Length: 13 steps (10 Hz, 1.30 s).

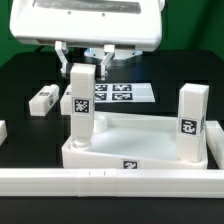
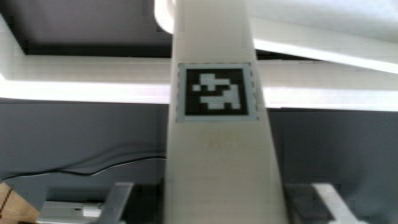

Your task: Assemble desk

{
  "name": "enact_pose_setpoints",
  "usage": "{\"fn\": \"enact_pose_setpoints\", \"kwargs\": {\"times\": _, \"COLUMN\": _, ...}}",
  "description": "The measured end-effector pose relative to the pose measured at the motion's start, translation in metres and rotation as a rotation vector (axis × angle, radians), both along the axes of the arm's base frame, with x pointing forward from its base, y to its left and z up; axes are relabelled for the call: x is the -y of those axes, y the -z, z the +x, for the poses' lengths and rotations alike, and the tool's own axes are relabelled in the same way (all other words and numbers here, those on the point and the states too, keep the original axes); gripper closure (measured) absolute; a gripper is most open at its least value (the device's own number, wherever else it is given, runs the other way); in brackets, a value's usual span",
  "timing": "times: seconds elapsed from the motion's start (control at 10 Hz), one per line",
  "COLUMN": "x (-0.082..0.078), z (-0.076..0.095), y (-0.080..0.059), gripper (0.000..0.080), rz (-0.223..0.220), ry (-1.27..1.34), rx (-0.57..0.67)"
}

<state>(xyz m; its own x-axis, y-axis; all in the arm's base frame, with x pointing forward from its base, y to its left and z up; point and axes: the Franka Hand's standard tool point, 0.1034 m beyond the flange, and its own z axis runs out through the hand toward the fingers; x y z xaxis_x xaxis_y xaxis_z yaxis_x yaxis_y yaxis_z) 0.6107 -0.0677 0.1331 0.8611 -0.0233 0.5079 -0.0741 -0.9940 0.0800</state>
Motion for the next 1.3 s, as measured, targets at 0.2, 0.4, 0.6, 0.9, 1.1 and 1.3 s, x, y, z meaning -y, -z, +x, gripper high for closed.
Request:
{"fn": "enact_pose_setpoints", "kwargs": {"times": 0.2, "x": 0.0017, "z": -0.0018, "y": 0.0049, "gripper": 0.0509, "rz": -0.003, "ry": 0.0, "rx": -0.008}}
{"fn": "enact_pose_setpoints", "kwargs": {"times": 0.4, "x": 0.001, "z": -0.0029, "y": 0.0099, "gripper": 0.0509, "rz": -0.006, "ry": -0.001, "rx": -0.009}}
{"fn": "enact_pose_setpoints", "kwargs": {"times": 0.6, "x": 0.0, "z": -0.0012, "y": 0.0104, "gripper": 0.0509, "rz": -0.016, "ry": -0.004, "rx": 0.017}}
{"fn": "enact_pose_setpoints", "kwargs": {"times": 0.9, "x": 0.0, "z": 0.0004, "y": 0.0104, "gripper": 0.0415, "rz": -0.025, "ry": -0.005, "rx": 0.039}}
{"fn": "enact_pose_setpoints", "kwargs": {"times": 1.1, "x": 0.0, "z": 0.0004, "y": 0.0105, "gripper": 0.0235, "rz": -0.025, "ry": -0.005, "rx": 0.039}}
{"fn": "enact_pose_setpoints", "kwargs": {"times": 1.3, "x": 0.004, "z": 0.0013, "y": 0.0093, "gripper": 0.0165, "rz": -0.031, "ry": -0.008, "rx": 0.036}}
